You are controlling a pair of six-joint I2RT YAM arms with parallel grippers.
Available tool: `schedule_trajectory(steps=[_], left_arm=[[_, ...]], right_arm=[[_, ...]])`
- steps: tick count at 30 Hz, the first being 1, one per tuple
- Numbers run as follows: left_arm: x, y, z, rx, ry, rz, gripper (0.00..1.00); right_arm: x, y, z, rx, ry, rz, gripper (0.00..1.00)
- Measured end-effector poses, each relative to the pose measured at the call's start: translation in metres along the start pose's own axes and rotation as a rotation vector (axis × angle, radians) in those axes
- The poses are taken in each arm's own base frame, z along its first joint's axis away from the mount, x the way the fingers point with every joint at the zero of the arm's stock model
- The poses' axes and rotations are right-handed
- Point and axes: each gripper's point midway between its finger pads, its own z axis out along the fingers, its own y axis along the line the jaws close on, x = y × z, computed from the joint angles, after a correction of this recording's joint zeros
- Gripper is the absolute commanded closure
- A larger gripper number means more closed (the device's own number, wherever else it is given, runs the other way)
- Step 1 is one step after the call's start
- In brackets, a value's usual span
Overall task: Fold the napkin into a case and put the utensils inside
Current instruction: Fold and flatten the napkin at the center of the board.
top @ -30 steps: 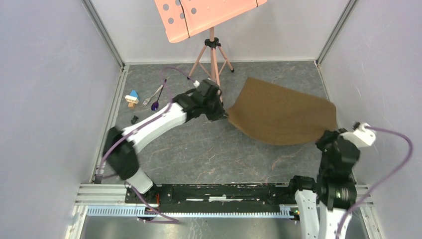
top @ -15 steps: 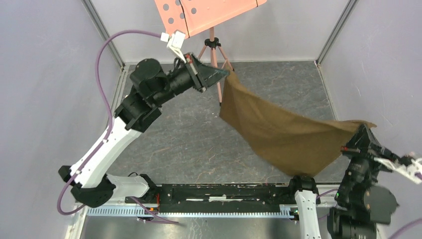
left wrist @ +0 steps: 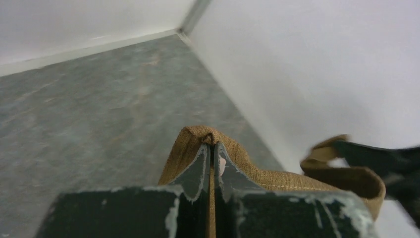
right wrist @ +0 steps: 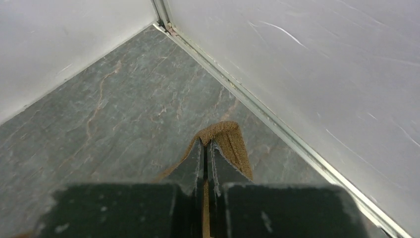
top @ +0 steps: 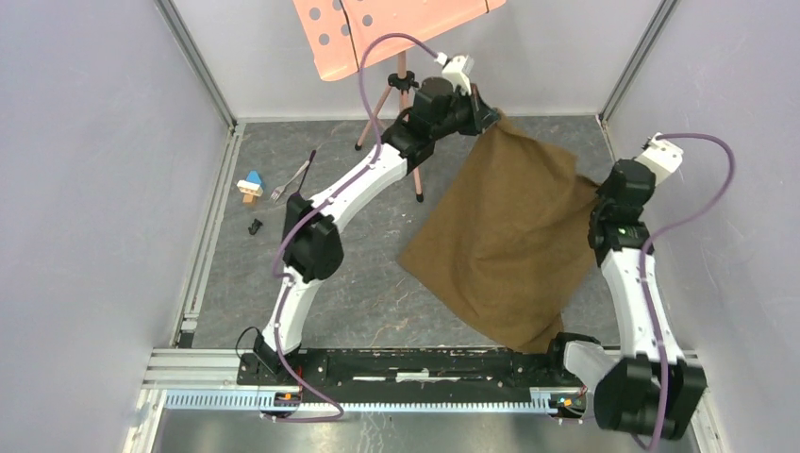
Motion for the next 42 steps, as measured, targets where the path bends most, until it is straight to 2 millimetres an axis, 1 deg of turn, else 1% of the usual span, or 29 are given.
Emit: schedule_trajectory(steps=[1,2,4,6,8,11,13,16,18,20,21,23,26,29,32,34,36,38,40,42], left_arm=[[0.016,0.024,0.016,-0.026,0.02,-0.001,0.98],[0.029,0.045,0.027,-0.046,0.031,0.005,0.98],[0.051,0.075,0.04,-0.078,0.061,0.003,0.98],[0.066,0.096,0.048,-0.099,0.077,-0.002,0.98],[0.072,0.11,0.052,-0.11,0.078,-0.006,0.98],[0.071,0.122,0.056,-0.109,0.058,-0.006,0.98],[0.065,0.122,0.056,-0.093,0.042,-0.002,0.98],[0.052,0.121,0.058,-0.067,-0.003,0.009,0.98],[0.048,0.119,0.059,-0.056,-0.022,0.013,0.98],[0.049,0.12,0.059,-0.054,-0.03,0.015,0.98],[0.054,0.123,0.06,-0.057,-0.026,0.013,0.98],[0.063,0.128,0.059,-0.066,-0.009,0.0,0.98],[0.085,0.138,0.057,-0.093,0.041,-0.042,0.98],[0.11,0.147,0.048,-0.124,0.098,-0.091,0.98],[0.14,0.157,0.031,-0.175,0.176,-0.16,0.98],[0.159,0.161,0.016,-0.21,0.234,-0.204,0.98],[0.17,0.16,0.0,-0.24,0.276,-0.242,0.98],[0.181,0.159,-0.019,-0.278,0.327,-0.286,0.98],[0.187,0.154,-0.035,-0.294,0.361,-0.319,0.98],[0.195,0.149,-0.051,-0.305,0.4,-0.349,0.98]], right_arm=[[0.006,0.003,0.011,0.003,0.01,-0.018,1.0],[0.011,0.007,0.024,0.006,0.011,-0.034,1.0],[0.019,0.011,0.044,0.01,0.017,-0.055,1.0],[0.026,0.014,0.067,0.017,0.036,-0.081,1.0],[0.03,0.02,0.089,0.007,0.048,-0.102,1.0],[0.033,0.029,0.11,-0.012,0.057,-0.128,1.0],[0.034,0.033,0.116,-0.031,0.055,-0.14,1.0],[0.035,0.038,0.12,-0.055,0.055,-0.159,1.0],[0.033,0.041,0.122,-0.07,0.052,-0.166,1.0],[0.031,0.043,0.123,-0.078,0.05,-0.169,1.0],[0.03,0.043,0.123,-0.079,0.051,-0.169,1.0],[0.031,0.042,0.122,-0.08,0.061,-0.172,1.0],[0.038,0.037,0.116,-0.072,0.102,-0.178,1.0],[0.049,0.028,0.1,-0.059,0.155,-0.163,1.0],[0.069,0.011,0.077,-0.02,0.227,-0.149,1.0],[0.085,-0.005,0.065,0.019,0.281,-0.148,1.0],[0.104,-0.02,0.054,0.056,0.332,-0.147,1.0],[0.131,-0.036,0.038,0.088,0.399,-0.157,1.0],[0.163,-0.053,0.019,0.114,0.471,-0.18,1.0],[0.187,-0.067,0.002,0.129,0.526,-0.202,1.0]])
